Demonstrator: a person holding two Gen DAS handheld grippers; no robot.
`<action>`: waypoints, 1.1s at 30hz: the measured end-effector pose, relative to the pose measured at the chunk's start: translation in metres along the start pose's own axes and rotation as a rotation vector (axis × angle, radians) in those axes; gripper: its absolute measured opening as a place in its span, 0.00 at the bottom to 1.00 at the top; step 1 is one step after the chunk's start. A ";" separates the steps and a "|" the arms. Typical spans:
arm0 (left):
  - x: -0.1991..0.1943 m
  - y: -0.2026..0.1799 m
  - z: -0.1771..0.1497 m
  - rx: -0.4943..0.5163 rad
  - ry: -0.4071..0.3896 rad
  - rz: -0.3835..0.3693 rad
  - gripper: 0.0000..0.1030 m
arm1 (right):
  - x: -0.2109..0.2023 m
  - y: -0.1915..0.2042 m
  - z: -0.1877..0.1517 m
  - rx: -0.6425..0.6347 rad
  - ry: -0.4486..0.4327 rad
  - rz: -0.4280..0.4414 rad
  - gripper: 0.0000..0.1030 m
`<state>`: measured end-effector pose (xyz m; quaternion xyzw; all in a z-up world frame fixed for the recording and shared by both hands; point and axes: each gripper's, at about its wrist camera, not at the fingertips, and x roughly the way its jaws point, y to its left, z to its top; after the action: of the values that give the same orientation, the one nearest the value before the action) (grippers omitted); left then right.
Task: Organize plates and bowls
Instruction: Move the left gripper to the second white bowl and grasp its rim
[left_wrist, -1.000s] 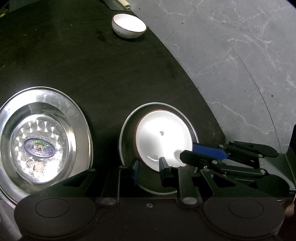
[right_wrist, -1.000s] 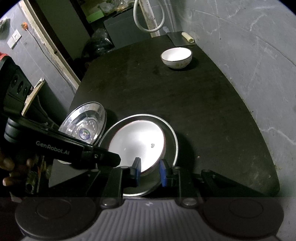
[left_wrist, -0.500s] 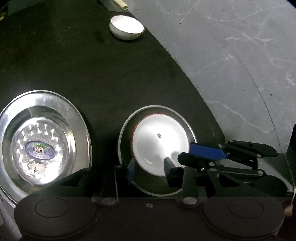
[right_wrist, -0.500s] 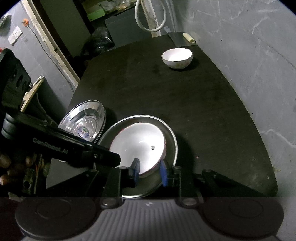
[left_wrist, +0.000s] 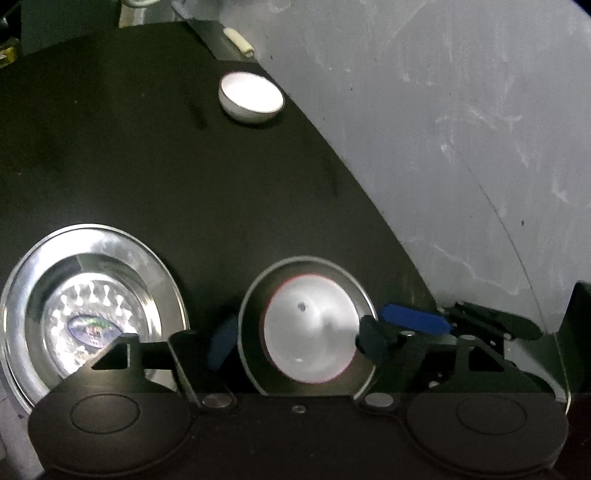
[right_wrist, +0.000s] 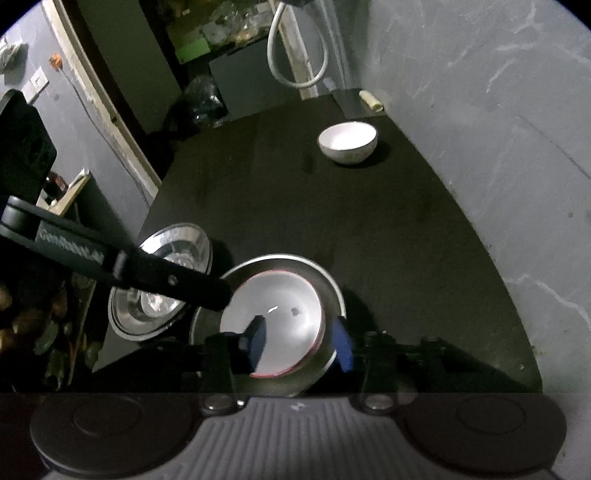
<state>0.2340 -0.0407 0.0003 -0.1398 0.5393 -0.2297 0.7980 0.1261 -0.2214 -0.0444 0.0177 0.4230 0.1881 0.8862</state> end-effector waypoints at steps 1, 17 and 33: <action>-0.001 0.000 0.001 -0.003 -0.005 0.004 0.79 | -0.001 -0.001 0.001 0.005 -0.008 -0.001 0.54; -0.012 0.021 0.025 -0.048 -0.118 0.172 0.99 | 0.000 -0.016 0.014 0.046 -0.131 0.047 1.00; -0.005 0.037 0.103 0.016 -0.286 0.301 0.99 | 0.049 -0.038 0.080 0.092 -0.197 -0.028 1.00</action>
<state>0.3359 -0.0090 0.0262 -0.0824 0.4333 -0.0898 0.8930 0.2262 -0.2298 -0.0367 0.0710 0.3422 0.1533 0.9243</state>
